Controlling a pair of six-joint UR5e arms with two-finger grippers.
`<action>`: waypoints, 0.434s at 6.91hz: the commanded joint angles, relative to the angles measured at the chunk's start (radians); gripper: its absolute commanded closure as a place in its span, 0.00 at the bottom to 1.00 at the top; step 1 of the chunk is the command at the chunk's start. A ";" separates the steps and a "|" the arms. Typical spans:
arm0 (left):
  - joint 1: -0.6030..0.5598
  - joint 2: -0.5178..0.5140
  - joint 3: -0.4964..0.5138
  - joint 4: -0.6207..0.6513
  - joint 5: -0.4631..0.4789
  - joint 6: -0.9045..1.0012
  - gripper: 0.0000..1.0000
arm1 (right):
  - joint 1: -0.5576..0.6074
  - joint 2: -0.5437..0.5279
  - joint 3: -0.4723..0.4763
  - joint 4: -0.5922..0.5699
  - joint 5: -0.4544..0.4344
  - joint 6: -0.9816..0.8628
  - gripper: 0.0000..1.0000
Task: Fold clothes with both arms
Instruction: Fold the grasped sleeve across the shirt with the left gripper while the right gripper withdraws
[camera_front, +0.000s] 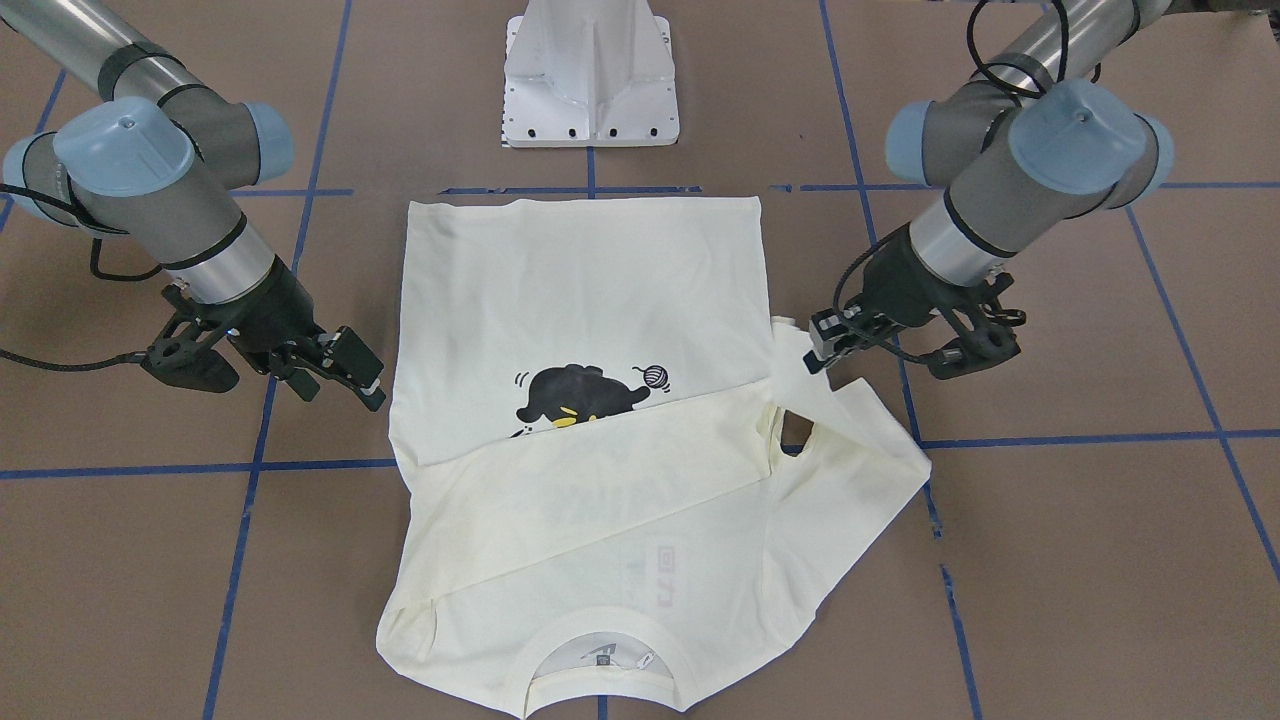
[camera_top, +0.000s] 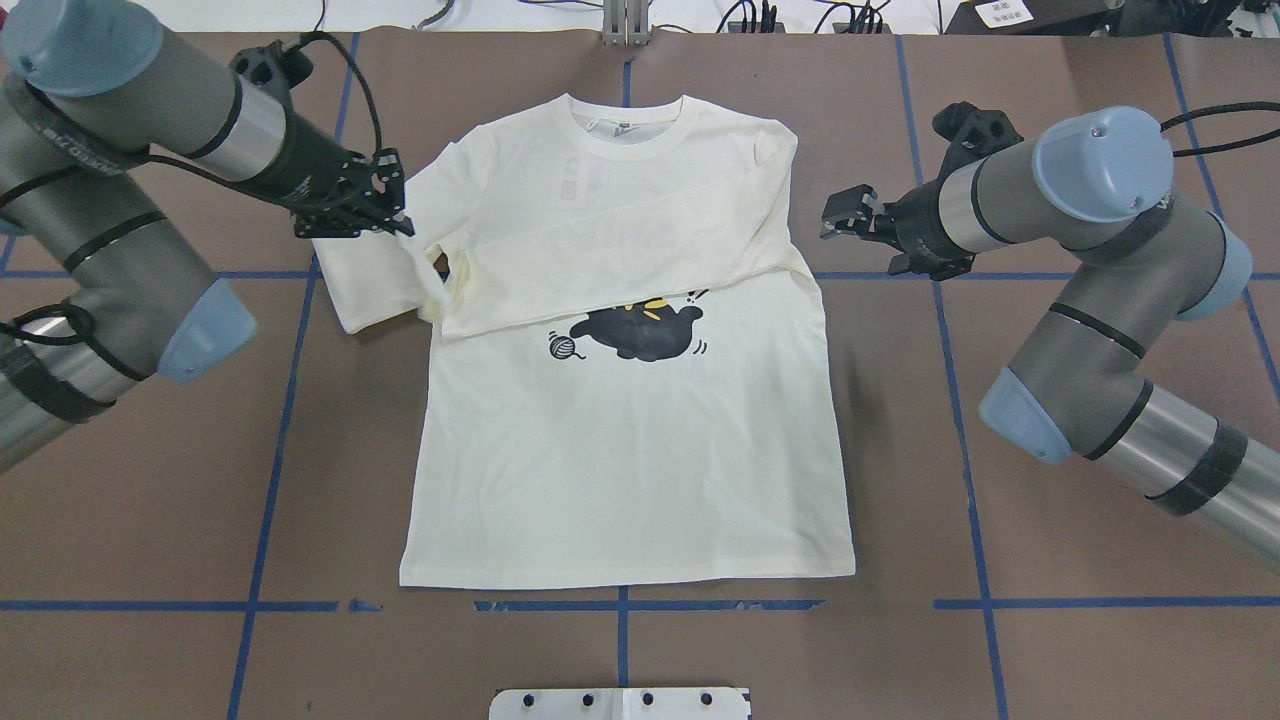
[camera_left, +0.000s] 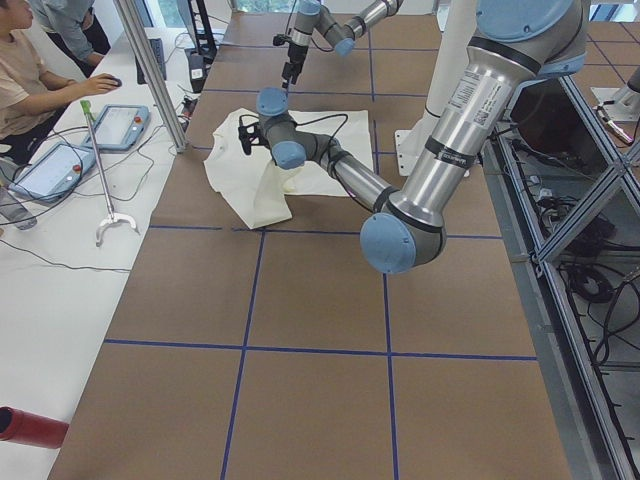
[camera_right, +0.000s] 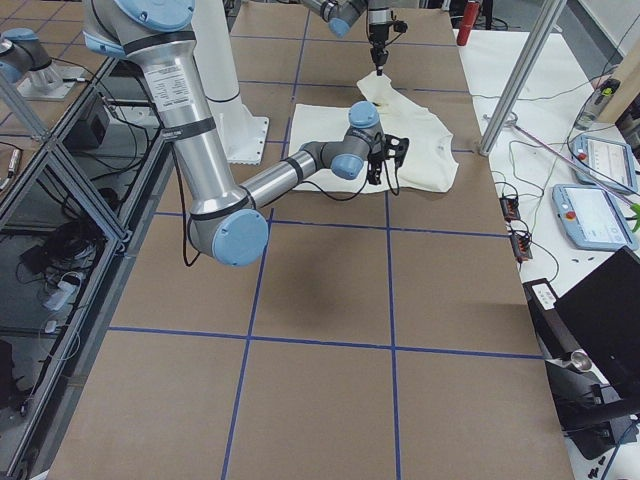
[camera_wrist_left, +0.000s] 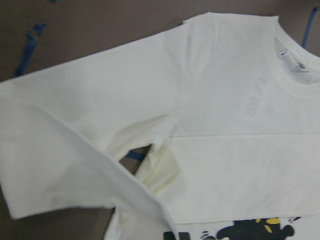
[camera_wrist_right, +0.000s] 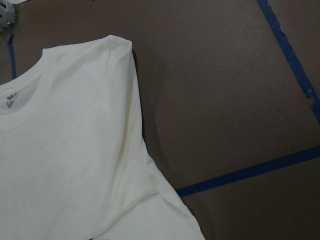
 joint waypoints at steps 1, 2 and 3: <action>0.064 -0.277 0.188 0.012 0.105 -0.144 1.00 | 0.012 -0.064 0.005 0.075 0.000 -0.024 0.00; 0.142 -0.389 0.310 0.003 0.220 -0.154 1.00 | 0.012 -0.107 -0.001 0.173 -0.002 -0.022 0.00; 0.191 -0.451 0.400 -0.010 0.271 -0.157 1.00 | 0.012 -0.125 -0.005 0.218 -0.005 -0.022 0.00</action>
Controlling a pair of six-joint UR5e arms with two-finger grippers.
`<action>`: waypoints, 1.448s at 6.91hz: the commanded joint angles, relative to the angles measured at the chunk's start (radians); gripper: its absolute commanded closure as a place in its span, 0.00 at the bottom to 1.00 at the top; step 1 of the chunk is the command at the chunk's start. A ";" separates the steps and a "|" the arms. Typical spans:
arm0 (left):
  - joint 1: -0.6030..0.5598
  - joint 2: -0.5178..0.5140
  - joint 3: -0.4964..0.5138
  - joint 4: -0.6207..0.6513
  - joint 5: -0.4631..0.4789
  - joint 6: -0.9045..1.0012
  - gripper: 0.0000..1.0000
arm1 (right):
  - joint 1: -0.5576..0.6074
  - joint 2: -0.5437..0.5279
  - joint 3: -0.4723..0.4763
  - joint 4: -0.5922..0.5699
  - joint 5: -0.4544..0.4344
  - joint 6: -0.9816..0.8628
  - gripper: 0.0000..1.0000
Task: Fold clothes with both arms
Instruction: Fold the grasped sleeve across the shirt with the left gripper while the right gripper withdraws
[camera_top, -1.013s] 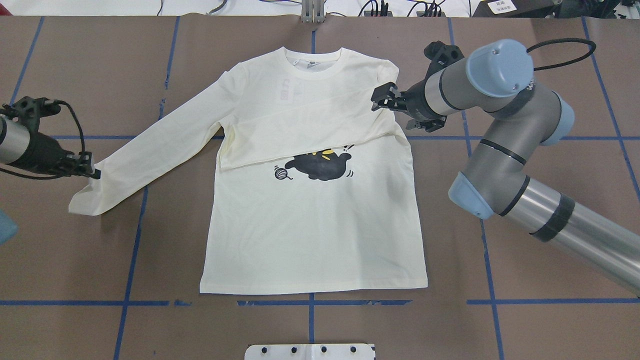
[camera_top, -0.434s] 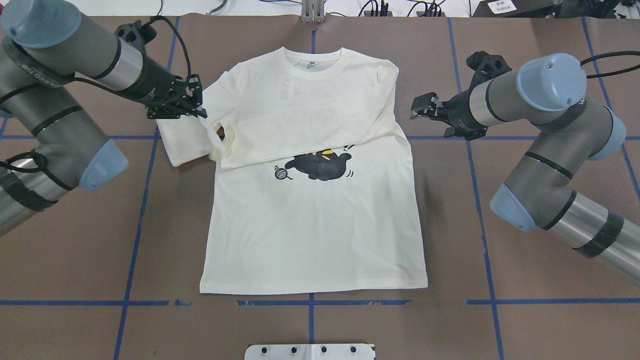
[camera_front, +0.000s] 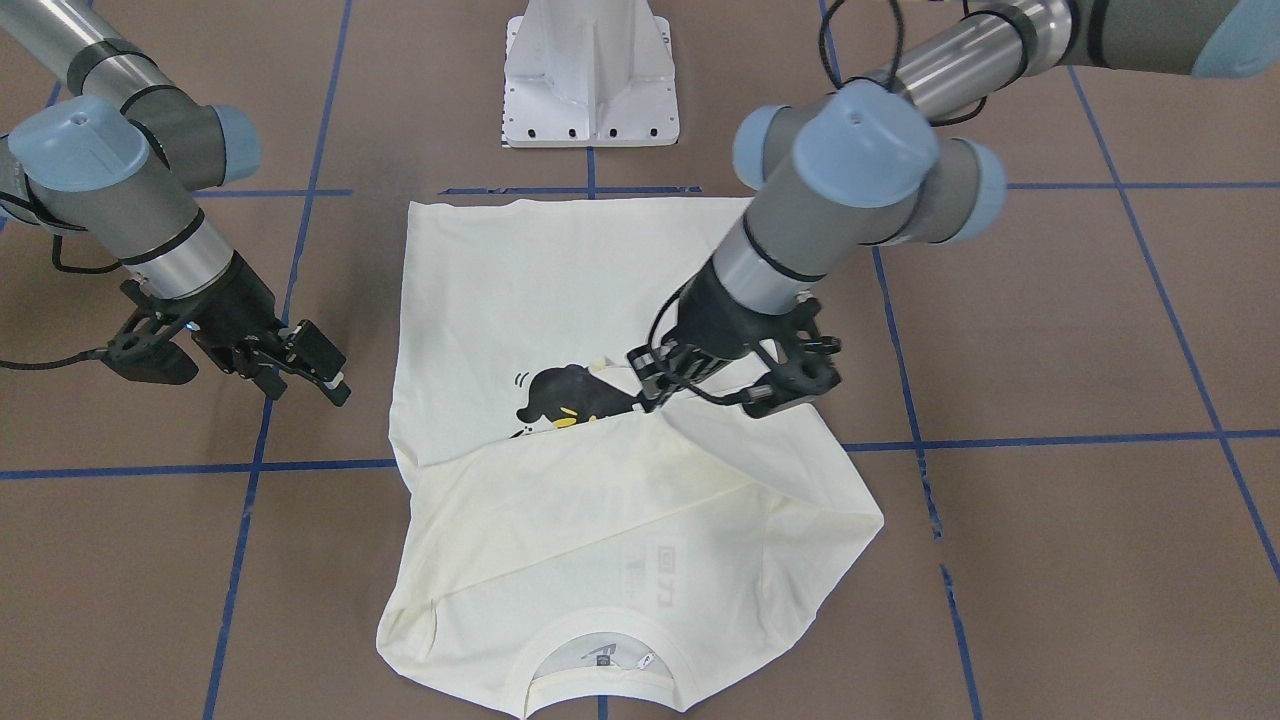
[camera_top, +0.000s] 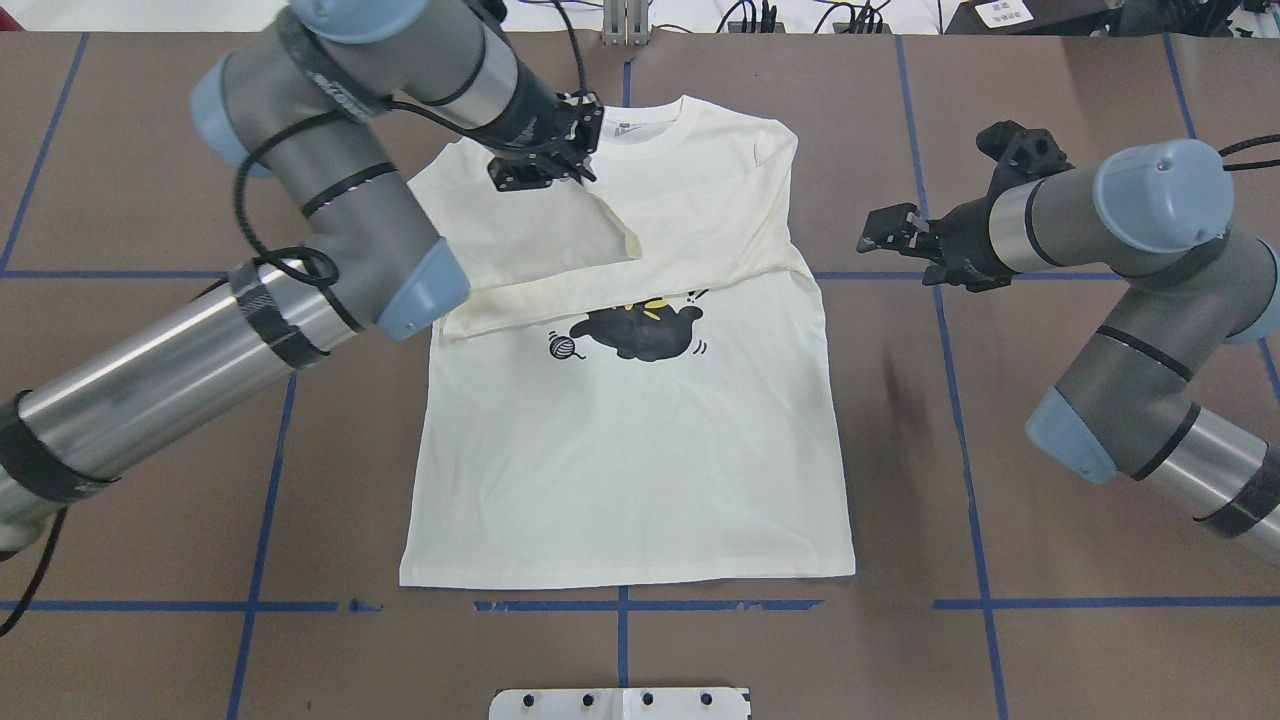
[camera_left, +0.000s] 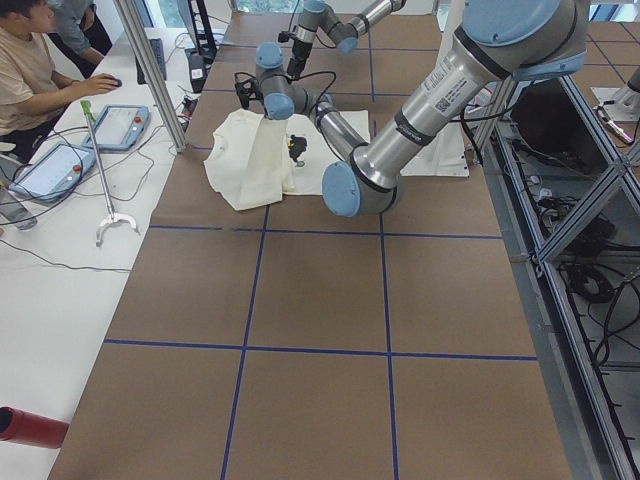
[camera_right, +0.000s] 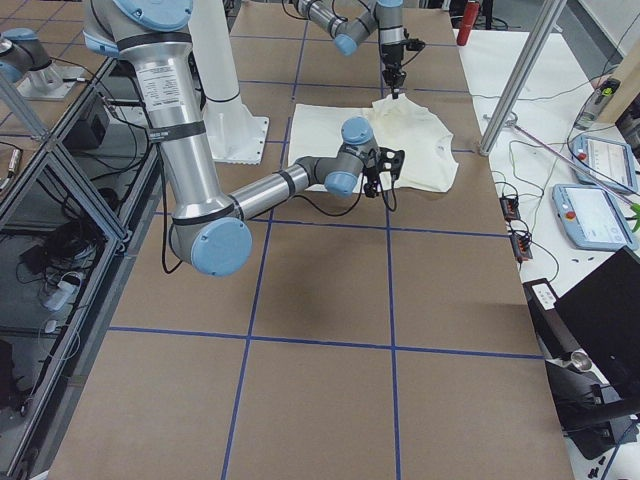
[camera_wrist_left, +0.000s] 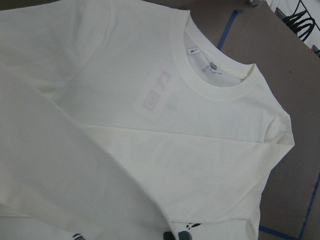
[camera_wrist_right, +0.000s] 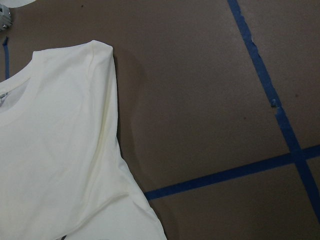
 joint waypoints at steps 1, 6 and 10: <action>0.092 -0.109 0.141 -0.071 0.107 -0.017 1.00 | 0.009 -0.031 -0.004 0.075 0.000 -0.002 0.00; 0.172 -0.268 0.447 -0.313 0.285 -0.052 0.83 | 0.021 -0.040 -0.005 0.075 0.005 -0.027 0.00; 0.119 -0.093 0.157 -0.304 0.276 -0.103 0.30 | -0.095 -0.029 -0.005 0.073 -0.116 -0.005 0.00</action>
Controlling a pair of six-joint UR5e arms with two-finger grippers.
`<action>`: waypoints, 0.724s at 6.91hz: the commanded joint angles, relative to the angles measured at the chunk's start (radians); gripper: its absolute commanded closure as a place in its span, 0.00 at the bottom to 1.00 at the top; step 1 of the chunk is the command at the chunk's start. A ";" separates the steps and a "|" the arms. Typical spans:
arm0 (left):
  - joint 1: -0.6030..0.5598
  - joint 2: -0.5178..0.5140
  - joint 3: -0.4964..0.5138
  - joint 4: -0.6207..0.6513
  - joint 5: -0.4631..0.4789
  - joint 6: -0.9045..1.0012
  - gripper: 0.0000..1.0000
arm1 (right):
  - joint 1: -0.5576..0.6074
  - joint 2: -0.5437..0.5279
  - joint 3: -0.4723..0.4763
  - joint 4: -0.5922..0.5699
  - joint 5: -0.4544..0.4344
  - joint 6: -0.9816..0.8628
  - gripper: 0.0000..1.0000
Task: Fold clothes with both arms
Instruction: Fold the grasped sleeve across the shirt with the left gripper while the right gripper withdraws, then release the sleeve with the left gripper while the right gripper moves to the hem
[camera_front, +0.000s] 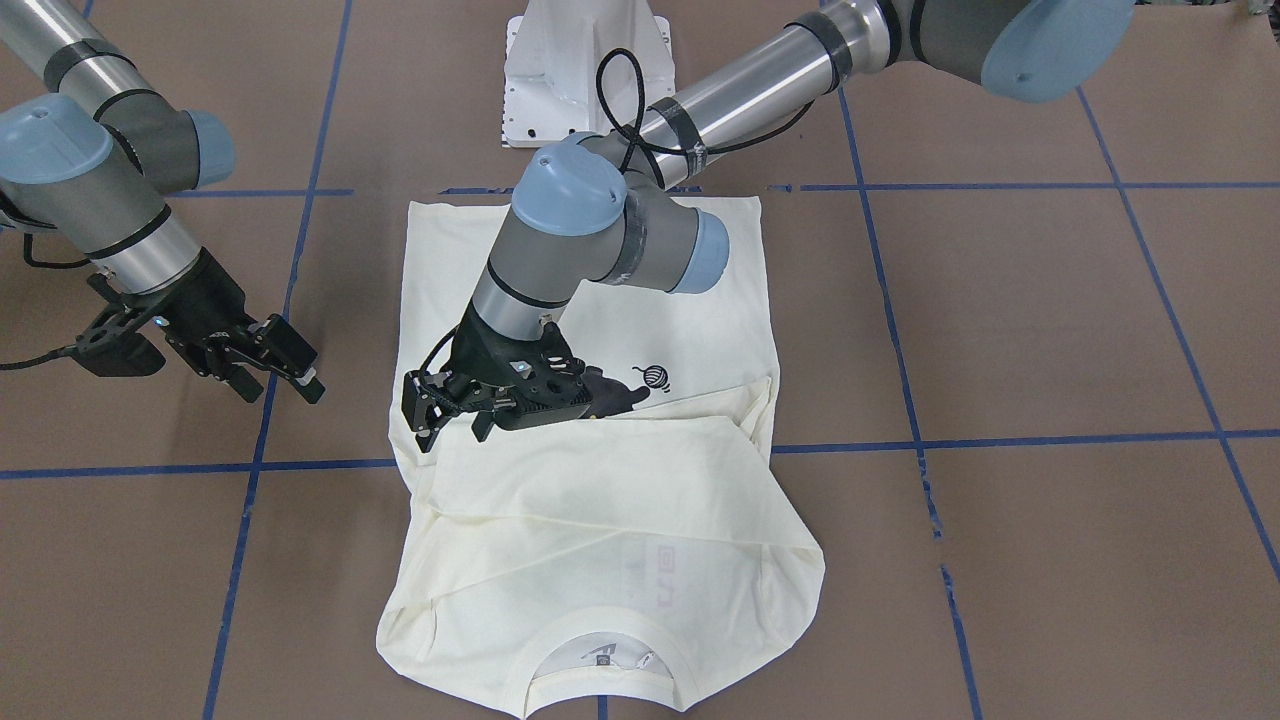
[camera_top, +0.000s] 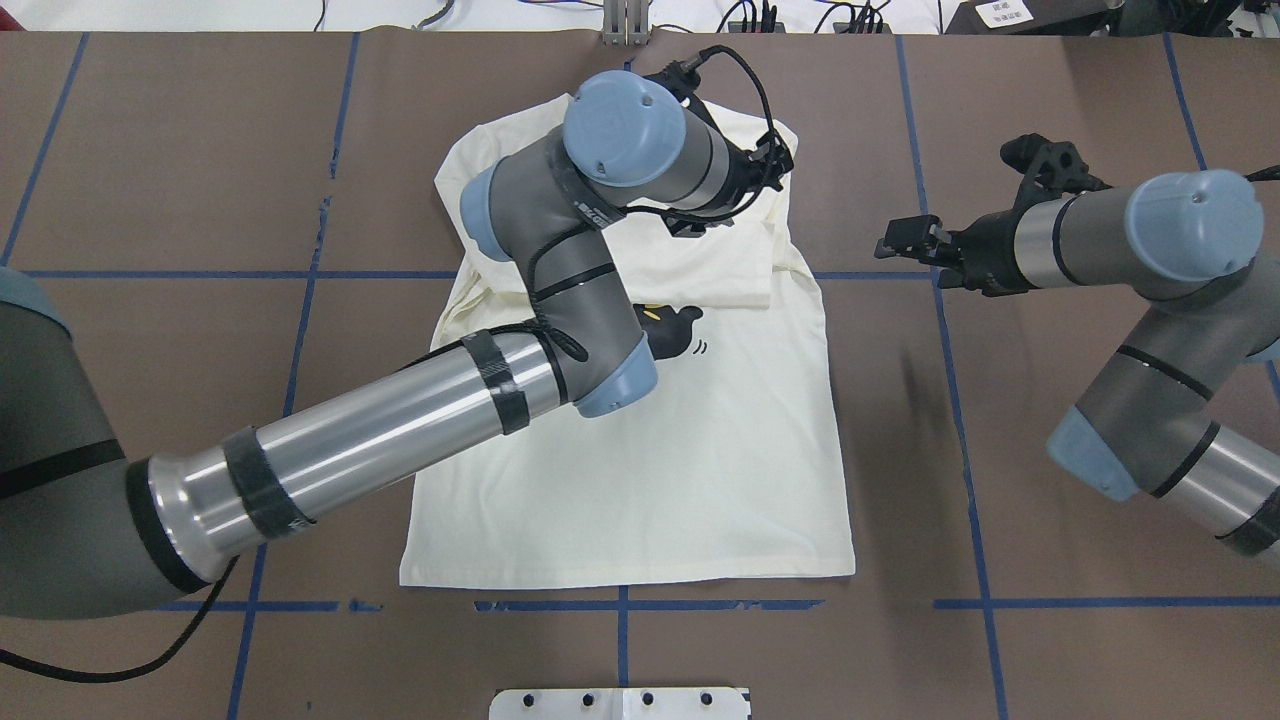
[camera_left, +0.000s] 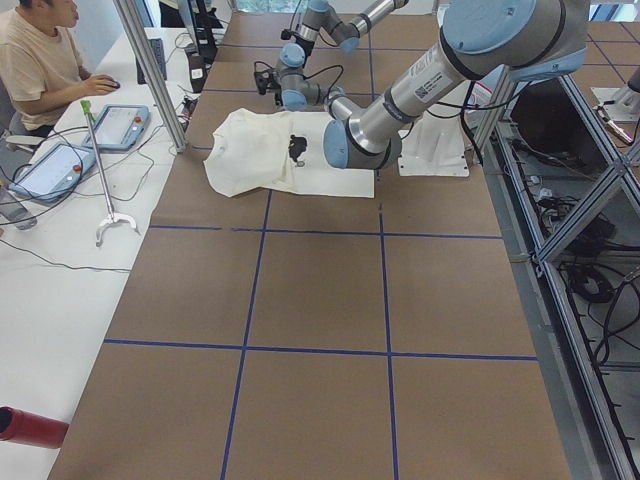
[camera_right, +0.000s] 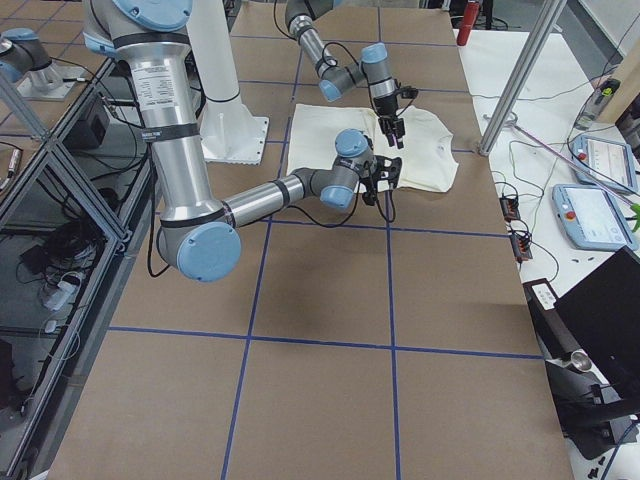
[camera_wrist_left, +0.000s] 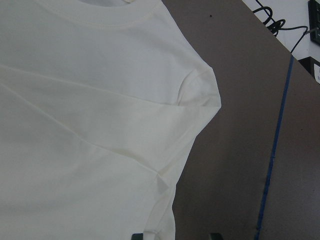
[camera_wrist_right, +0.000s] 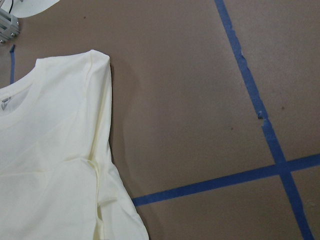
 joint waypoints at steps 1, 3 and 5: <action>-0.037 0.268 -0.344 0.004 -0.015 -0.008 0.30 | -0.155 0.008 0.029 -0.015 -0.150 0.046 0.00; -0.092 0.479 -0.538 0.001 -0.148 0.011 0.30 | -0.245 0.031 0.095 -0.107 -0.155 0.297 0.02; -0.092 0.532 -0.570 0.002 -0.148 0.011 0.30 | -0.440 0.022 0.368 -0.507 -0.326 0.361 0.02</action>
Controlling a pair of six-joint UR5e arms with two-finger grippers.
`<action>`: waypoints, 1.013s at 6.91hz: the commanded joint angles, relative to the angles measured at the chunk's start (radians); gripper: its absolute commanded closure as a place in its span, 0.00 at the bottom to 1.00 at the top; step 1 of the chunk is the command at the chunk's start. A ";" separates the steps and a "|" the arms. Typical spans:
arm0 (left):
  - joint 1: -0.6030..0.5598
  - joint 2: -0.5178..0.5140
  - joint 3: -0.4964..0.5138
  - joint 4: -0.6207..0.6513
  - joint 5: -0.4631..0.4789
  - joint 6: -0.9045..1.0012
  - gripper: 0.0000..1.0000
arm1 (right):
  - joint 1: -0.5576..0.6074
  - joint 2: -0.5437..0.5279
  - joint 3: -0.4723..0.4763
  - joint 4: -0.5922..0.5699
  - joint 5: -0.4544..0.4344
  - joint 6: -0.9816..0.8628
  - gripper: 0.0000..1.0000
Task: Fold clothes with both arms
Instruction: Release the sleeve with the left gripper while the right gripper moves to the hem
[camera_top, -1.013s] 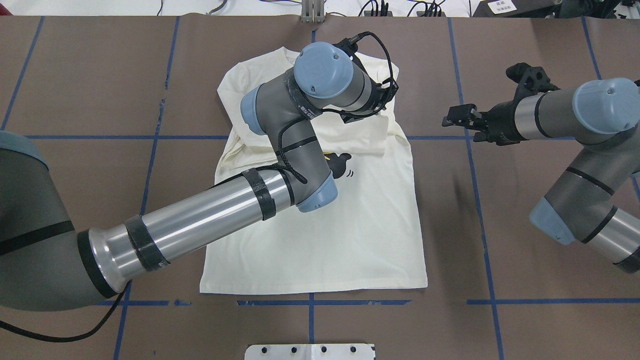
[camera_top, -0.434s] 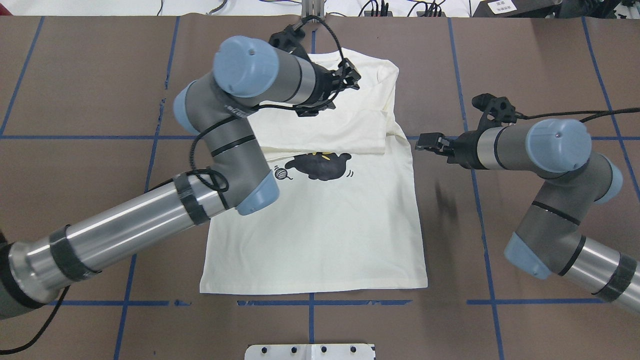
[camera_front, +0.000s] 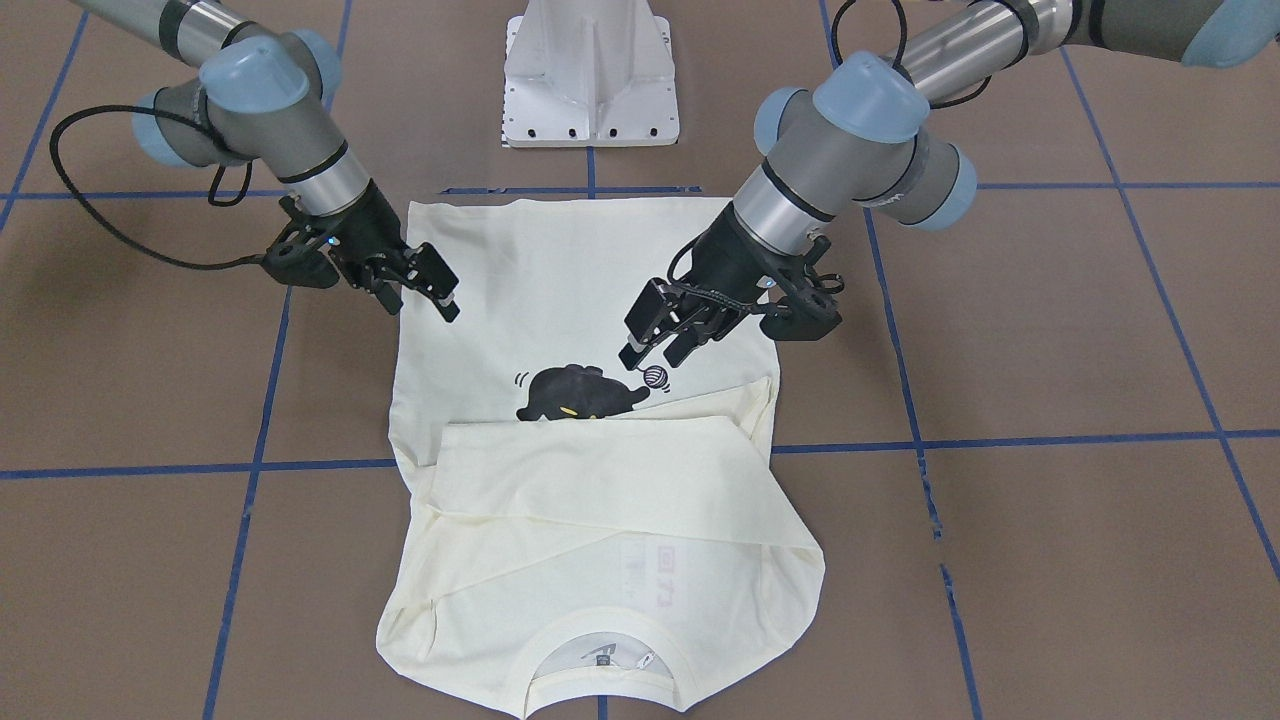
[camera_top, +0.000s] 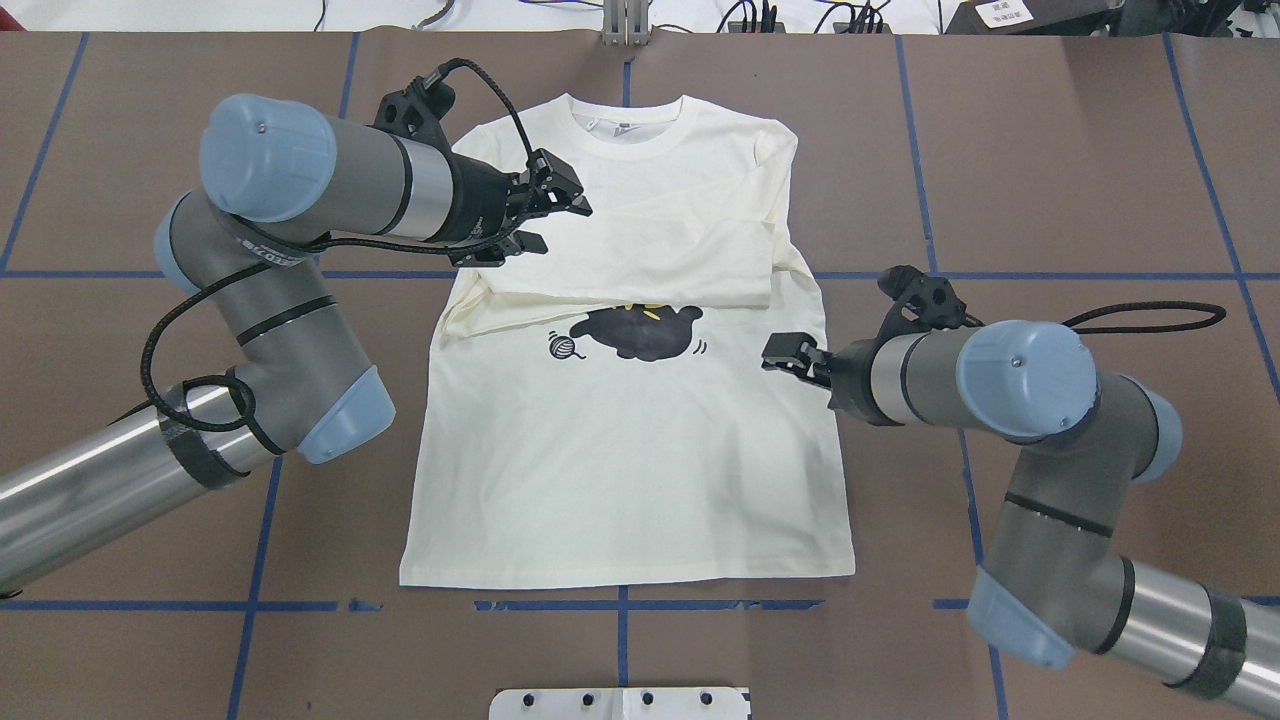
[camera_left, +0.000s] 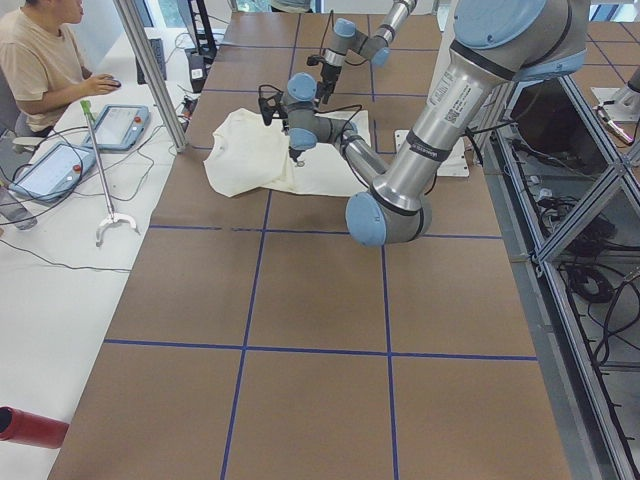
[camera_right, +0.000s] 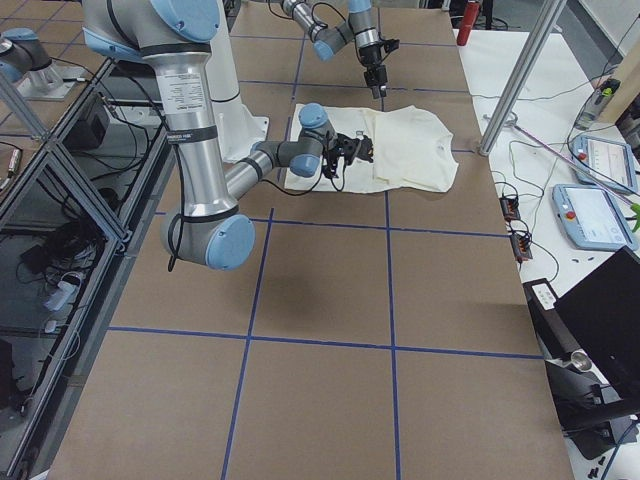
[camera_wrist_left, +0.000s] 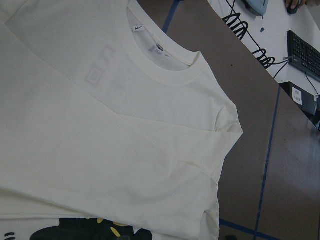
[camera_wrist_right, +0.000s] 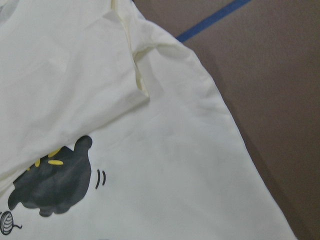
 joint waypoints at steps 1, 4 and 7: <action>-0.004 0.061 -0.031 0.000 -0.003 0.017 0.30 | -0.189 -0.008 0.181 -0.305 -0.164 0.110 0.02; -0.002 0.075 -0.029 -0.001 0.008 0.027 0.28 | -0.300 -0.070 0.183 -0.378 -0.223 0.252 0.15; 0.007 0.075 -0.029 -0.001 0.037 0.025 0.27 | -0.323 -0.074 0.180 -0.471 -0.221 0.252 0.17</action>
